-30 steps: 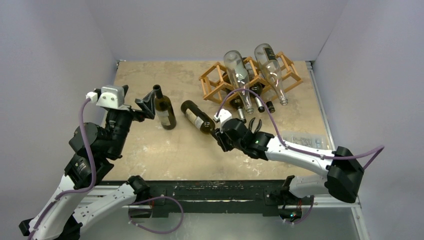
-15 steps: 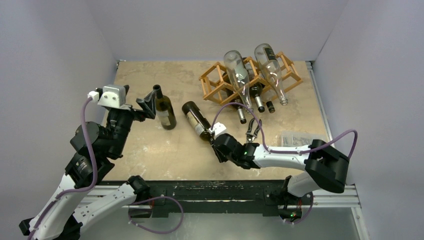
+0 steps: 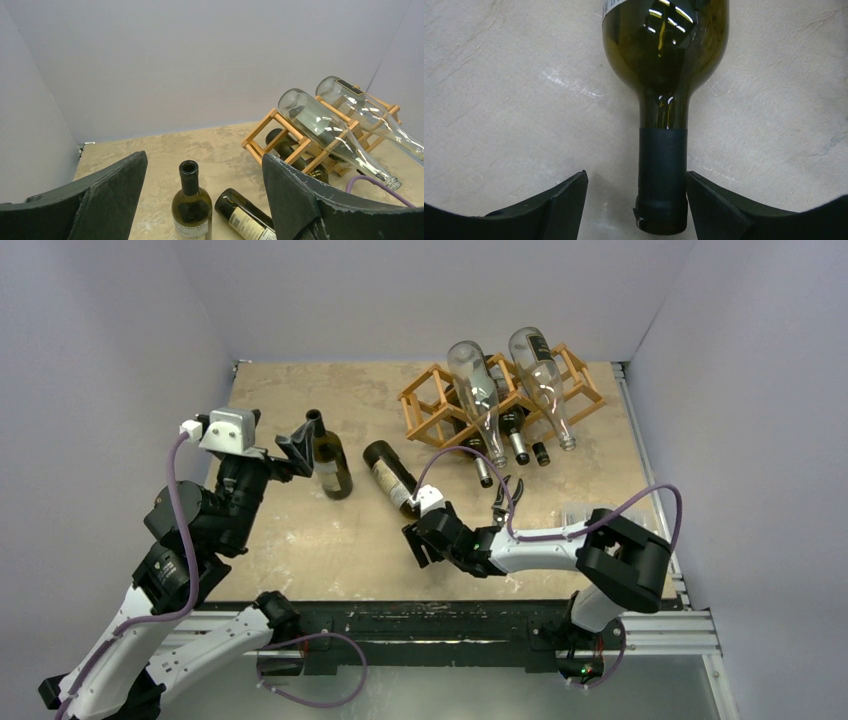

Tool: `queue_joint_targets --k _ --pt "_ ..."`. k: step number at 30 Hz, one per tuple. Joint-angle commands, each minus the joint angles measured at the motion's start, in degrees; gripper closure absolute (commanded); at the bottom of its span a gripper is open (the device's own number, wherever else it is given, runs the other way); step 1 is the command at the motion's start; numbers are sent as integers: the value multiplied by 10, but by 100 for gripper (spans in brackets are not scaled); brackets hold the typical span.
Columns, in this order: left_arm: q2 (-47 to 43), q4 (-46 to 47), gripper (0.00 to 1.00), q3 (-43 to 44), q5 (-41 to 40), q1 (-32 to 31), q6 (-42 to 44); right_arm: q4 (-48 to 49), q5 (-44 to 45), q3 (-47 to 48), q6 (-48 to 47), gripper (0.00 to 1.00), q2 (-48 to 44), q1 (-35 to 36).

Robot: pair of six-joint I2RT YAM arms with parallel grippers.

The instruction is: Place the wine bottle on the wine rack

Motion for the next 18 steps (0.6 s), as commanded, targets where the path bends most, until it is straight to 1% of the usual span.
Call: queue_joint_targets --k 1,4,9,18 --pt "6 10 16 17 -2 4 4 43 34 44 -30 25 25 2" --pt "0 10 16 16 6 4 -1 61 47 64 -53 26 52 2" --pt "3 10 15 16 0 4 2 79 66 92 -79 33 96 2" --pt "2 14 15 15 1 4 5 123 88 116 -98 35 141 -7"
